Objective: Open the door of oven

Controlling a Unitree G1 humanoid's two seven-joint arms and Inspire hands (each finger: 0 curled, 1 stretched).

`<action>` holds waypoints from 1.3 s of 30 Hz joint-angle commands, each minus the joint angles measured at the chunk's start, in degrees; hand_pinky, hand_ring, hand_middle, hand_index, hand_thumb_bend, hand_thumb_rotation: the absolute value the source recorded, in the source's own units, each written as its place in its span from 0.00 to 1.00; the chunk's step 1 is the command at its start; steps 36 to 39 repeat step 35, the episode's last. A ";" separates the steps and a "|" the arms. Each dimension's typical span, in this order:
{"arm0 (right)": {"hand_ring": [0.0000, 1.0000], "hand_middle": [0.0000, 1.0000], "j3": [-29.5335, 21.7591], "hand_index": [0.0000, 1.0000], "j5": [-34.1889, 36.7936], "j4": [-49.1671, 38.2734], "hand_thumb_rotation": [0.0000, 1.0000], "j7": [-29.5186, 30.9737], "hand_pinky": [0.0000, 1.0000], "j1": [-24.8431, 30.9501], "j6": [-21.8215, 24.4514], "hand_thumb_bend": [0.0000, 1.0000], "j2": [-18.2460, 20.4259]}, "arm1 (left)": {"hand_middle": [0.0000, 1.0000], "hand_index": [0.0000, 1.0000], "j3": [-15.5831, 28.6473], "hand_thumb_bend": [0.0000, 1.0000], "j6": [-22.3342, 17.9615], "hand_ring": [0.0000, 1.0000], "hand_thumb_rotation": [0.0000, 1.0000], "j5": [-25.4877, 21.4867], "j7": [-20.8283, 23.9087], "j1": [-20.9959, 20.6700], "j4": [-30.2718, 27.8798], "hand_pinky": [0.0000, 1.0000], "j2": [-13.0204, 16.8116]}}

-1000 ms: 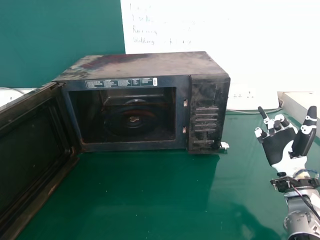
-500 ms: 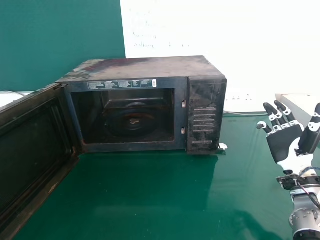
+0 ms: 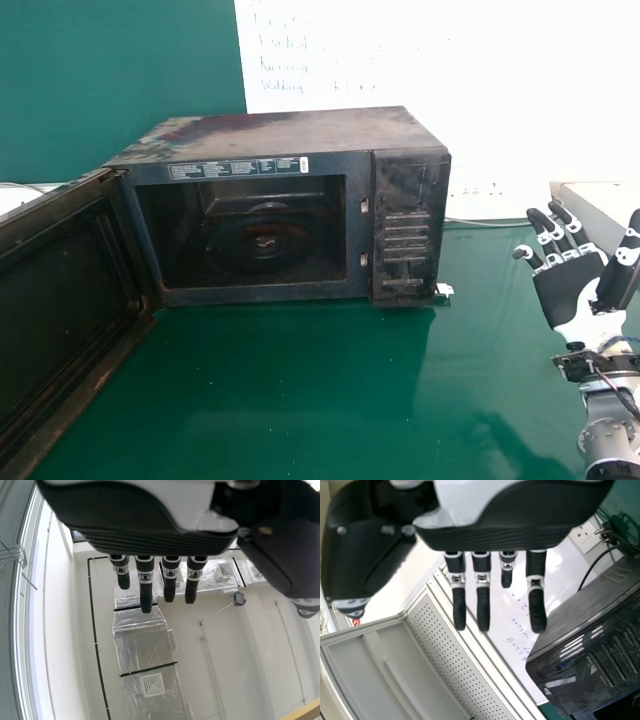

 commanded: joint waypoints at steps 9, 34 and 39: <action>0.86 0.96 0.15 0.92 0.17 -0.32 0.87 -0.11 0.65 -0.78 -0.07 1.00 0.86 | 0.35 0.43 -2.72 0.93 2.93 0.27 0.58 -2.47 -3.75 3.10 -1.46 0.22 -0.87; 0.85 0.95 0.38 0.92 0.04 -1.38 0.87 -0.61 0.66 -0.42 0.06 1.00 1.59 | 0.39 0.42 -5.45 0.81 5.54 0.27 0.56 -6.37 -12.50 3.32 -5.04 0.21 -3.76; 0.85 0.95 0.42 0.92 -0.06 -1.33 0.87 -0.59 0.66 -0.42 -0.07 1.00 1.59 | 0.39 0.42 -5.54 0.81 5.59 0.27 0.57 -6.43 -12.88 3.26 -4.75 0.22 -3.69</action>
